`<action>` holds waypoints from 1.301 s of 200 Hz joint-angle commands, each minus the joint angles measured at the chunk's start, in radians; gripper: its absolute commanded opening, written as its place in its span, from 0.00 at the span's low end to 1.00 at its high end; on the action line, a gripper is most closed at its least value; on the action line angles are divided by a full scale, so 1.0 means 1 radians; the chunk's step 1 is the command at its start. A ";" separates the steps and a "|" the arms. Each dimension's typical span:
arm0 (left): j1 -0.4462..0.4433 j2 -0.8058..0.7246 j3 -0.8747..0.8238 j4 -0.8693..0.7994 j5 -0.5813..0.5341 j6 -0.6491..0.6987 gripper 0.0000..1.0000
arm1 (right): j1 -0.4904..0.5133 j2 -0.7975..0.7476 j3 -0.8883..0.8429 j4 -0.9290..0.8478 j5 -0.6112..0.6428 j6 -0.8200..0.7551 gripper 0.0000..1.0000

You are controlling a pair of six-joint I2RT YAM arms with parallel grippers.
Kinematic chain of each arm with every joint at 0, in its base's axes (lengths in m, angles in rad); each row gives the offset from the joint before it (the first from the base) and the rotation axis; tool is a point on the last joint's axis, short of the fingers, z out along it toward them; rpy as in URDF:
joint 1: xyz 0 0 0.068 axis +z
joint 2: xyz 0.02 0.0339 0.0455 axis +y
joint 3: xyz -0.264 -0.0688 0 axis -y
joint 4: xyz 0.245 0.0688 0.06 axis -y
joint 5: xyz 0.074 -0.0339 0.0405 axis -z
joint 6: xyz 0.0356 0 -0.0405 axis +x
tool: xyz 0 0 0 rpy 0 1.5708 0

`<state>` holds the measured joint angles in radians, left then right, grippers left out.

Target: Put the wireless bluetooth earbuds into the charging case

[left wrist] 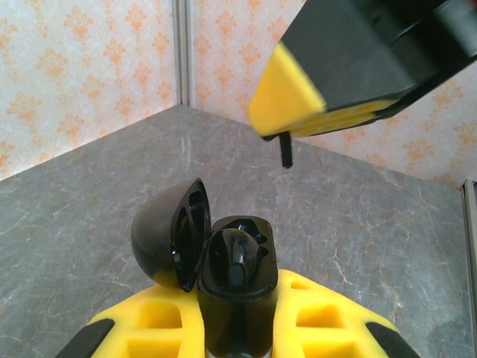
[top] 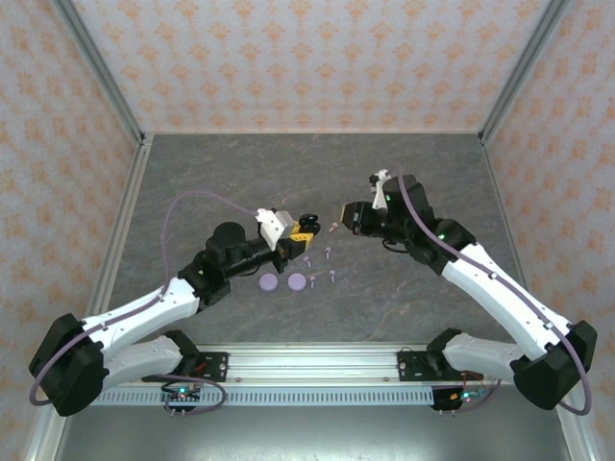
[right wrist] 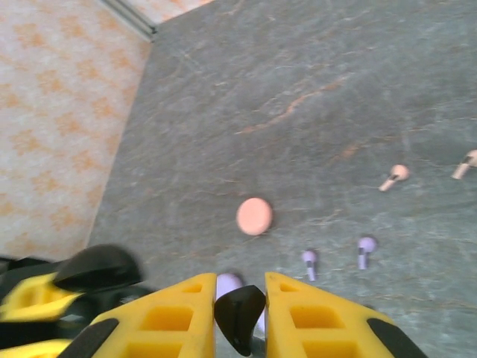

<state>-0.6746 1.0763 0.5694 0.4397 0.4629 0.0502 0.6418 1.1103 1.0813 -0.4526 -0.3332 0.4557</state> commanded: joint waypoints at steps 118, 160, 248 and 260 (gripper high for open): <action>-0.019 0.025 0.042 0.076 -0.003 -0.015 0.00 | 0.153 0.094 0.111 0.120 0.053 0.030 0.19; -0.019 0.022 0.043 0.077 -0.009 -0.019 0.00 | 0.159 0.094 0.104 0.103 0.056 0.025 0.19; -0.019 0.020 0.047 0.079 -0.013 -0.034 0.00 | 0.165 0.088 0.077 0.107 0.050 0.018 0.19; -0.019 0.022 0.047 0.080 -0.013 -0.037 0.00 | 0.165 0.089 0.073 0.107 0.052 0.018 0.19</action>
<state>-0.6857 1.1007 0.5774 0.4656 0.4625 0.0261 0.7979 1.2072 1.1595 -0.3511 -0.2878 0.4862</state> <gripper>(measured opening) 0.168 0.195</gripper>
